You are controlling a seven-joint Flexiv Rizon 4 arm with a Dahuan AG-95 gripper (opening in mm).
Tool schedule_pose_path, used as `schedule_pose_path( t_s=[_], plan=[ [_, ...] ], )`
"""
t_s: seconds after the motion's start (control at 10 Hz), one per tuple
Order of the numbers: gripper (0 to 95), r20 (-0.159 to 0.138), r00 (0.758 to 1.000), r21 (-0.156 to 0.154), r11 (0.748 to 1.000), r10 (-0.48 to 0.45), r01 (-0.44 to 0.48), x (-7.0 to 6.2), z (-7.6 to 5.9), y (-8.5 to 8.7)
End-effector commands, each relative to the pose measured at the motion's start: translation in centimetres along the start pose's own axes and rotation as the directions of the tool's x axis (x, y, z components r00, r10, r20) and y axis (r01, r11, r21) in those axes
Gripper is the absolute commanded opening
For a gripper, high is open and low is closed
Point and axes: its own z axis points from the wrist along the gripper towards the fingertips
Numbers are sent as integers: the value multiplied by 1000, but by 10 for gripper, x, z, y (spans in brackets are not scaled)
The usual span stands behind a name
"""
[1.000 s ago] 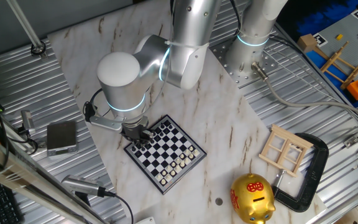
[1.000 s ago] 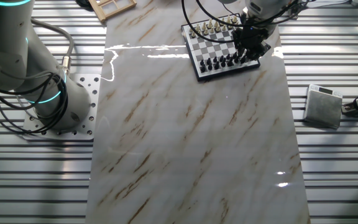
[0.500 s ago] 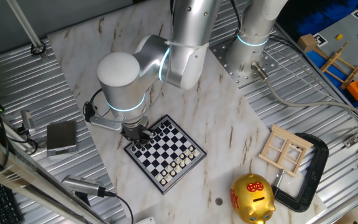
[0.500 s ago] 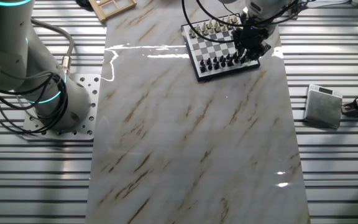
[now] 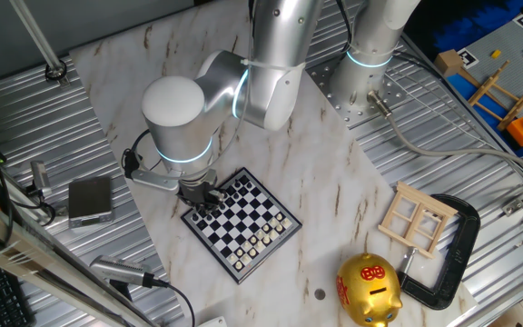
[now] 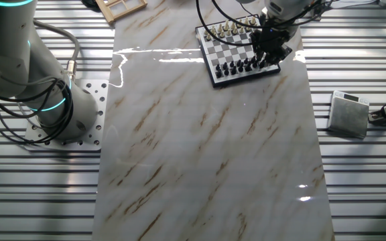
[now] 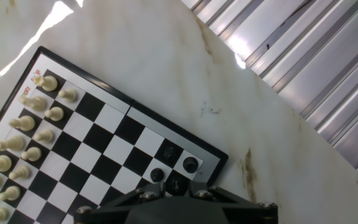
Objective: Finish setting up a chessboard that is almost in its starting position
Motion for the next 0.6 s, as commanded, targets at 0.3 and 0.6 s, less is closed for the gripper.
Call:
schedule_pose_path(
  t_s=[0.3,0.6],
  plan=[
    [190,1,1000,0,1000,-2,2,0,-1,0],
    [190,1,1000,0,1000,-5,5,1,-2,0]
  ],
)
